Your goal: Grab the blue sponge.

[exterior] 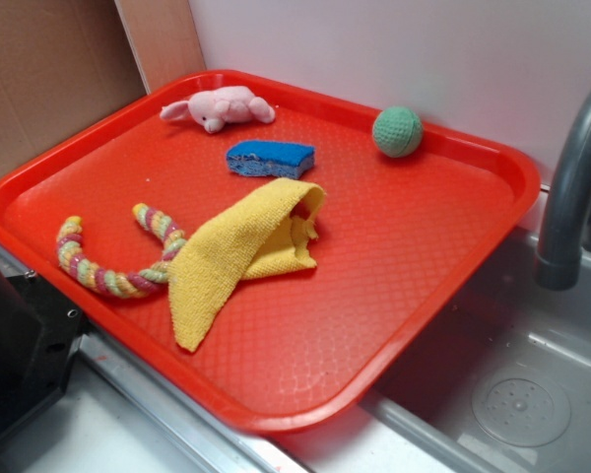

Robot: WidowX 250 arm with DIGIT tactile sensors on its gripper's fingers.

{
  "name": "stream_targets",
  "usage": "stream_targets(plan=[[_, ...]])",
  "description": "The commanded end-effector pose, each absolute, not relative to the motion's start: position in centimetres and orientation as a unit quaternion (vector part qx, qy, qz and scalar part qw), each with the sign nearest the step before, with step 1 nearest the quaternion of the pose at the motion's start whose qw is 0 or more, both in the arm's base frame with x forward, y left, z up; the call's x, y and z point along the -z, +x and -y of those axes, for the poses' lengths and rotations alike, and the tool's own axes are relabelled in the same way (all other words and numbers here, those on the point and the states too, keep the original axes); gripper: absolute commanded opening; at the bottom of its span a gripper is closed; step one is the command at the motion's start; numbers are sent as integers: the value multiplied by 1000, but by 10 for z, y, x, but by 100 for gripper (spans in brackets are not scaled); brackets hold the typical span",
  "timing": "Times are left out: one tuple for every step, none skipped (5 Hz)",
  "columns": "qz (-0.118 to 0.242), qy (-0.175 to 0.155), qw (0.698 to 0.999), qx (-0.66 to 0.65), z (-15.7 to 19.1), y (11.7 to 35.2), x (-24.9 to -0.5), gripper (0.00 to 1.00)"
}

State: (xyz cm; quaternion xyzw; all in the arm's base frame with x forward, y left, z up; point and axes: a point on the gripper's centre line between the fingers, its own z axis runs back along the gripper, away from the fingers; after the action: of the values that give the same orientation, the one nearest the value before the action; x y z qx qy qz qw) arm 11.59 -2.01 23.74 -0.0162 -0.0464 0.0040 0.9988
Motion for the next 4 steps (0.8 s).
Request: stream_targets(plan=[[46, -16, 999, -4, 20, 116, -237, 100], [12, -7, 993, 121, 14, 166, -205, 100], [16, 2, 975, 221, 14, 191, -181, 100], [25, 6, 945, 327, 14, 209, -163, 100]])
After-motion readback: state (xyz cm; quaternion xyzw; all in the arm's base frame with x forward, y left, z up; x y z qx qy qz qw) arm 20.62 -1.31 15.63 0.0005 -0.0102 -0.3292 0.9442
